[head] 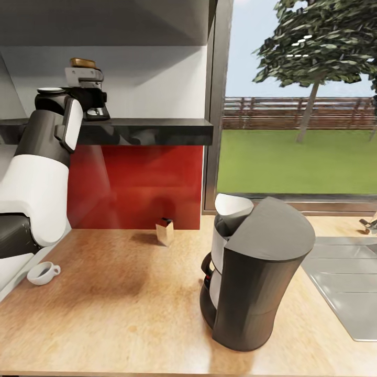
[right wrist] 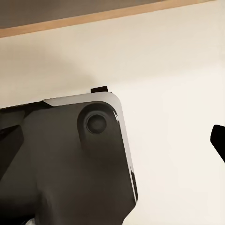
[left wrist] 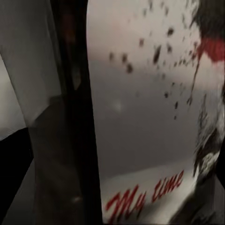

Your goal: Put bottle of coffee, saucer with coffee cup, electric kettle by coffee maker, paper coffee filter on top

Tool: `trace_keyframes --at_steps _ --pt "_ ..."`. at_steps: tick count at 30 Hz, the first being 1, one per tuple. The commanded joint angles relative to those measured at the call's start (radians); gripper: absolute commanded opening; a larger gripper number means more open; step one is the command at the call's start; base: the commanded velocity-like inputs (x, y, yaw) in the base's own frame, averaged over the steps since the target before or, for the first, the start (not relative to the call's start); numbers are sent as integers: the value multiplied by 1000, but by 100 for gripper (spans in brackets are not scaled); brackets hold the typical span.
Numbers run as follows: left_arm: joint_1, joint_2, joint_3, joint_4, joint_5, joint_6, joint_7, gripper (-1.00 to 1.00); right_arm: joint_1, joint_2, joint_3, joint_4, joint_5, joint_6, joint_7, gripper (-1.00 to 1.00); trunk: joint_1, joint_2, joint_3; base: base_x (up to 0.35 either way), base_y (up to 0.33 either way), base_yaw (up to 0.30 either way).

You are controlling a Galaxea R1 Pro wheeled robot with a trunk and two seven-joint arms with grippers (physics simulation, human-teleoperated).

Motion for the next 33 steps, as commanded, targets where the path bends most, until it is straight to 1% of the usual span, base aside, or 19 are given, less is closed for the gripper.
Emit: trace_keyframes --at_steps 1,15,24,28,32,33 --pt "-1 -1 0 -1 -10 6 -1 -100 -1 0 -1 1 -10 -4 2 100 1 -2 -2 2 0 0" --pt "-1 3 2 3 -14 11 -3 -100 -1 0 0 1 -10 -4 2 100 1 -2 -2 0 0 0" --pt "-1 2 2 -3 -10 13 -5 -100 -1 2 0 1 -10 -4 2 100 1 -2 -2 -6 0 0" --pt "-1 1 1 -17 -9 14 -5 -100 -1 2 0 1 -10 -4 2 100 1 -2 -2 -185 0 0" --pt "-1 0 1 -29 -8 15 -5 -100 -1 2 0 1 -10 -4 2 100 1 -2 -2 -315 0 0" --pt "-1 0 1 -45 -8 16 -5 -100 -1 2 0 1 -10 -4 2 100 1 -2 -2 -334 0 0"
